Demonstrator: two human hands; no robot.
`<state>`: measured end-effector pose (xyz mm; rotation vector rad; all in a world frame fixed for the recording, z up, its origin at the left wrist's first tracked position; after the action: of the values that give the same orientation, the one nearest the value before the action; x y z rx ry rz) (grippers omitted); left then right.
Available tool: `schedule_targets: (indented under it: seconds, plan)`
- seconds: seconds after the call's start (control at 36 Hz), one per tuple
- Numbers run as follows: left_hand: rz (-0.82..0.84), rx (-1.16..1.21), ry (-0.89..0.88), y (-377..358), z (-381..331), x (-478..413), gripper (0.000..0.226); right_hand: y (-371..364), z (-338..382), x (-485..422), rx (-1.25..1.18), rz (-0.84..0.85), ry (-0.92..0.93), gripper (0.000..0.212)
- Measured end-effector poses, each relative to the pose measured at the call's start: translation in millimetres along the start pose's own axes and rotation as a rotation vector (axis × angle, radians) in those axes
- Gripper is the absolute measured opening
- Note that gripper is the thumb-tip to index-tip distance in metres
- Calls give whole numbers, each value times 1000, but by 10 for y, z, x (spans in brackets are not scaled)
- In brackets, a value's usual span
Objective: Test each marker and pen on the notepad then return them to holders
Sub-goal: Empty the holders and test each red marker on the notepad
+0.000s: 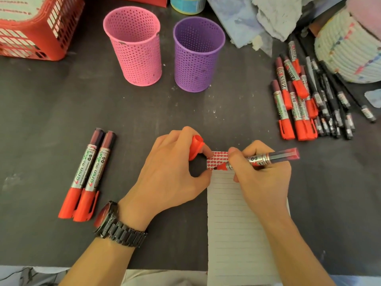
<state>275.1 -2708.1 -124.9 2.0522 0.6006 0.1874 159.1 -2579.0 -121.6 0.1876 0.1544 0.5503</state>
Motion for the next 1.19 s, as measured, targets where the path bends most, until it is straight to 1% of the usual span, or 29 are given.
schedule_targets:
  seconds: [0.08,0.33,0.56,0.69,1.19]
  plan:
    - [-6,3,-5,15,-14,-1,48,4,-5,-2,7,-2,-3,31]
    - [-19,19,-23,12,-10,3,41,18,-17,-1,12,-22,-9,31]
    - [-13,2,-13,-2,15,-1,47,15,-4,-6,27,-24,0,29]
    - [-10,0,-12,-11,26,3,42,23,-3,-3,37,-29,4,30]
    - [-19,2,-15,-3,18,3,43,30,-14,-8,27,-42,0,30]
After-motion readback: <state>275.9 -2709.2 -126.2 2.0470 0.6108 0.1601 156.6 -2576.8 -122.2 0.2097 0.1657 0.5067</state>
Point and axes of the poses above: each hand's wrist, its own x-axis away from the middle knuckle, its own y-axis out of the back of the hand, z = x × y, the point moved 8 cm from there along -x, towards the middle knuckle, and after that the axes turned 9 degrees about -x, right-handed, at the moved point
